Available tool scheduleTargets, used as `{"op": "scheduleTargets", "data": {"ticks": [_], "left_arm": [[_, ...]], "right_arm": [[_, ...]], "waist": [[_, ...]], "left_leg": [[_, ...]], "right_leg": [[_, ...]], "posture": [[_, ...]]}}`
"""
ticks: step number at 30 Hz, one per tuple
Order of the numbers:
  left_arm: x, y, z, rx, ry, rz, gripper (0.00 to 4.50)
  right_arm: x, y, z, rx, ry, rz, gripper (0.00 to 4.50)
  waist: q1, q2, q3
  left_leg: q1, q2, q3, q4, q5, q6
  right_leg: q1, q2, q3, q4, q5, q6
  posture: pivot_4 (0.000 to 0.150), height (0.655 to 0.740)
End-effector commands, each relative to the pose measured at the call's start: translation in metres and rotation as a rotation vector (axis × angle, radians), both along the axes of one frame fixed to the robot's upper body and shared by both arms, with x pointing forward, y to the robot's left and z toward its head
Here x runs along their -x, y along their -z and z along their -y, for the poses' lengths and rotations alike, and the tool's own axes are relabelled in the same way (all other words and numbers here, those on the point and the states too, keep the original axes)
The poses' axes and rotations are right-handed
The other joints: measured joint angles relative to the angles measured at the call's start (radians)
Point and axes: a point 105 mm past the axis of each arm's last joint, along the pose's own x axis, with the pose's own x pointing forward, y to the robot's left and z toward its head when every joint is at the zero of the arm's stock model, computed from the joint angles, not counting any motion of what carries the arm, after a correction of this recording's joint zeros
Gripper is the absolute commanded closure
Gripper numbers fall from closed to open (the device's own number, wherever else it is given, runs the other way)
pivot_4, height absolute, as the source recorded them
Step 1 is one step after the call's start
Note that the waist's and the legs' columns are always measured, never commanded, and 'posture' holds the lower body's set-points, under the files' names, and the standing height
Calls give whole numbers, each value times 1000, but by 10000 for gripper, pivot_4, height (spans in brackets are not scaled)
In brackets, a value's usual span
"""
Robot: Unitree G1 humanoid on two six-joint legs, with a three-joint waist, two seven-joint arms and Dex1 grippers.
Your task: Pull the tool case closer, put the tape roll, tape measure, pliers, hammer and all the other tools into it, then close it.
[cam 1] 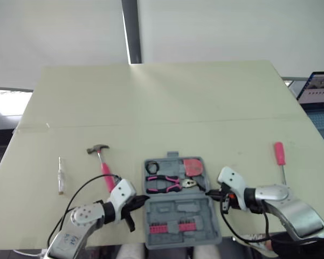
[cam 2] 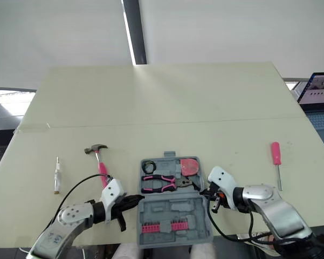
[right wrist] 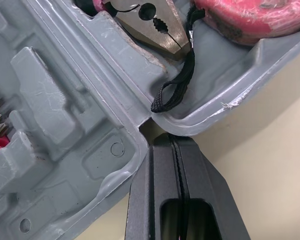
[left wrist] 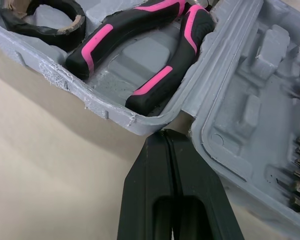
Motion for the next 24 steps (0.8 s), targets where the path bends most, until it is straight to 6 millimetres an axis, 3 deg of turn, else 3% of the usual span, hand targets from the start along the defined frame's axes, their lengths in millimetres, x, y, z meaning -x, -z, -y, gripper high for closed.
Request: {"op": "scheduleTargets", "data": {"ticks": [1, 24], "left_arm": [[-2, -16, 15, 47, 45, 58, 44500], [-18, -11, 6, 18, -19, 87, 44500]], "right_arm": [[-6, -9, -11, -23, -10, 36, 45000], [-16, -14, -16, -16, 22, 70, 45000]], "waist": [[0, 0, 0], [0, 0, 0]], "left_leg": [[0, 0, 0, 0, 0, 0], [0, 0, 0, 0, 0, 0]], "right_leg": [[0, 0, 0, 0, 0, 0], [-1, 0, 0, 0, 0, 0]], "posture": [[1500, 7373], [1500, 7373]]}}
